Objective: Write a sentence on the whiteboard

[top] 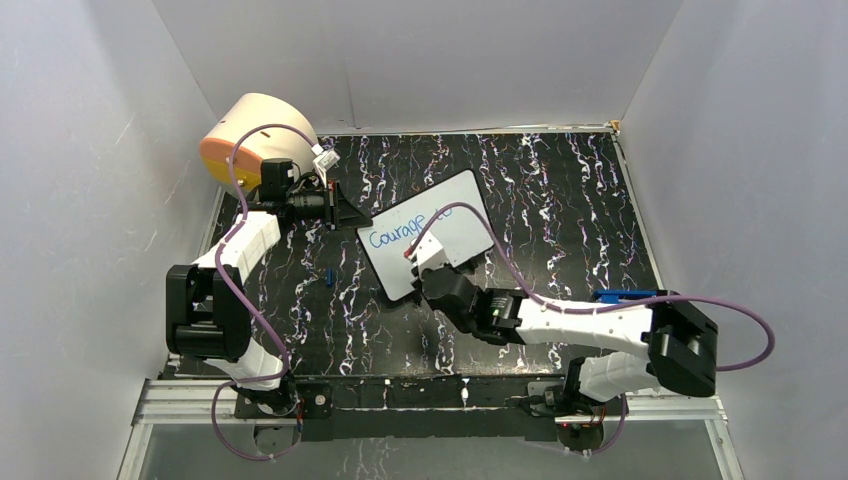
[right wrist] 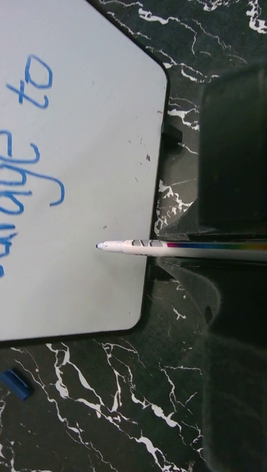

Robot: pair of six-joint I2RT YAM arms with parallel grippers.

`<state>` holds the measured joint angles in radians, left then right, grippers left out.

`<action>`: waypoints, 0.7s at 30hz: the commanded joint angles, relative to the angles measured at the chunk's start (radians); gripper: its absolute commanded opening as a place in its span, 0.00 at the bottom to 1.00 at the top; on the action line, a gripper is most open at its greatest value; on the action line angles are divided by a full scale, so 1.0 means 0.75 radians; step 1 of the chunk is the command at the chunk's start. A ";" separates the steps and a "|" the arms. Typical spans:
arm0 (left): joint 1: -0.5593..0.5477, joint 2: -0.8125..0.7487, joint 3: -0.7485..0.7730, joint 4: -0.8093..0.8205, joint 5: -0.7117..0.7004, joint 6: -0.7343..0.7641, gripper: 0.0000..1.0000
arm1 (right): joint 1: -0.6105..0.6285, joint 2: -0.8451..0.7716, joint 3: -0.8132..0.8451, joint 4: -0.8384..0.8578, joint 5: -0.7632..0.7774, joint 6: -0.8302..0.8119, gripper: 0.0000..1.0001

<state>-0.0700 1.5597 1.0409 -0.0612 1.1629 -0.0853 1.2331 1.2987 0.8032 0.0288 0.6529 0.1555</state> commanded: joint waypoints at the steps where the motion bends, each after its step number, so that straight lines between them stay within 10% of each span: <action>1: -0.013 0.003 -0.015 -0.076 -0.111 0.048 0.00 | 0.064 0.050 0.055 0.159 0.097 0.037 0.00; 21: -0.013 0.011 -0.008 -0.076 -0.115 0.044 0.00 | 0.143 0.277 0.163 0.223 0.106 0.076 0.00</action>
<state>-0.0704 1.5597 1.0409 -0.0612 1.1622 -0.0856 1.3315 1.4925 0.8680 0.1455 0.7006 0.1967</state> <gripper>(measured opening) 0.065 0.200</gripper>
